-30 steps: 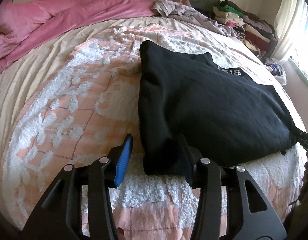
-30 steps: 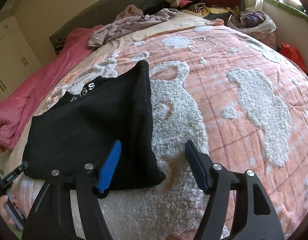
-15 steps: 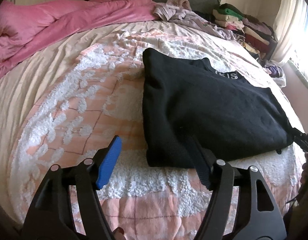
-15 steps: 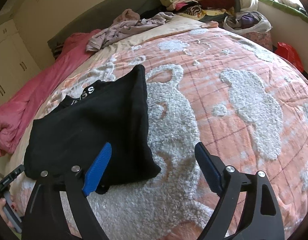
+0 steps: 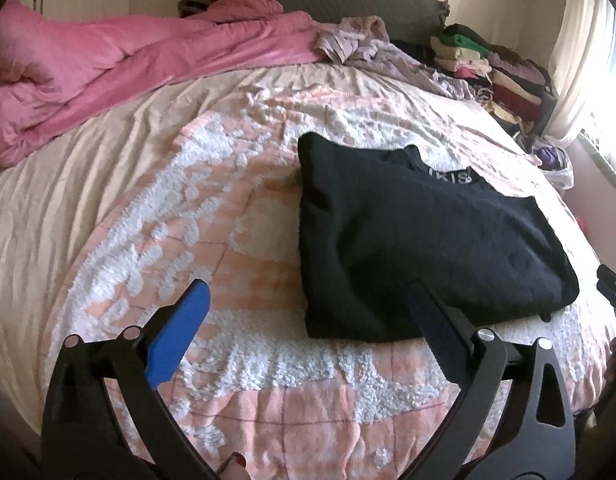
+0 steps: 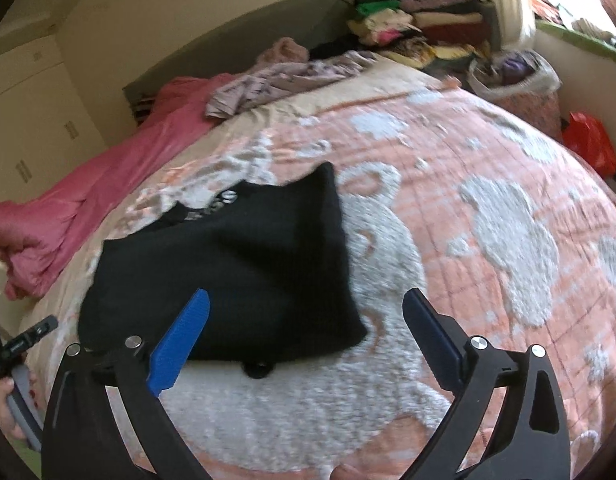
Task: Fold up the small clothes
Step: 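Open both tools and withdraw them from the folded sweatshirt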
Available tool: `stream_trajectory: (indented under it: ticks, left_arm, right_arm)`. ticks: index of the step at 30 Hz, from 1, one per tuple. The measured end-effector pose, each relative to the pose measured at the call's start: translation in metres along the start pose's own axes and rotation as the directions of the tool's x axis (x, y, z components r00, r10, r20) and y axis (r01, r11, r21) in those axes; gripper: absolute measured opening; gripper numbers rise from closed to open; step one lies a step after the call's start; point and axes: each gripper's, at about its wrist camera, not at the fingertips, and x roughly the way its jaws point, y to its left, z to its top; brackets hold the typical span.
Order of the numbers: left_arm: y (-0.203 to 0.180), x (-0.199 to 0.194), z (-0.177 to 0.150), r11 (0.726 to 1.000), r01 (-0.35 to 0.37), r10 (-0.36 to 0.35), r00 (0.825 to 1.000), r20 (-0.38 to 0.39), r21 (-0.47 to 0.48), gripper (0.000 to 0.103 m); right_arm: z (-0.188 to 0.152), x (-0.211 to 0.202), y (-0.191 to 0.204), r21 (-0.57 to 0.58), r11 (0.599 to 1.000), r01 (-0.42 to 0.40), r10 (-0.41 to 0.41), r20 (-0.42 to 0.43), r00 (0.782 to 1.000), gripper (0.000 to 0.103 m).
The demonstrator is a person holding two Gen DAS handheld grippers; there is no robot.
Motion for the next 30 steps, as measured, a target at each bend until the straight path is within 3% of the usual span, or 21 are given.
stream_trajectory:
  ticks: [7, 18, 24, 30]
  left_arm:
    - [0.0, -0.011, 0.013, 1.0, -0.027, 0.027, 0.999, 0.039, 0.003, 0.093]
    - [0.003, -0.001, 0.034, 0.999, -0.05, 0.05, 0.997, 0.06, -0.004, 0.093]
    - [0.006, 0.018, 0.049, 0.997, -0.078, 0.077, 0.996, 0.053, 0.013, 0.093]
    - [0.011, 0.037, 0.06, 0.995, -0.101, 0.1, 0.994, 0.042, 0.023, 0.093]
  right_arm:
    - [0.021, -0.02, 0.039, -0.035, 0.995, -0.091, 0.093, 0.053, 0.994, 0.098]
    - [0.055, -0.022, 0.132, -0.199, 0.962, -0.187, 0.207, 0.082, 0.975, 0.098]
    - [0.053, 0.001, 0.171, -0.279, 0.936, -0.212, 0.231, 0.036, 0.972, 0.098]
    - [0.024, 0.042, 0.197, -0.358, 0.907, -0.224, 0.216, -0.062, 0.974, 0.098]
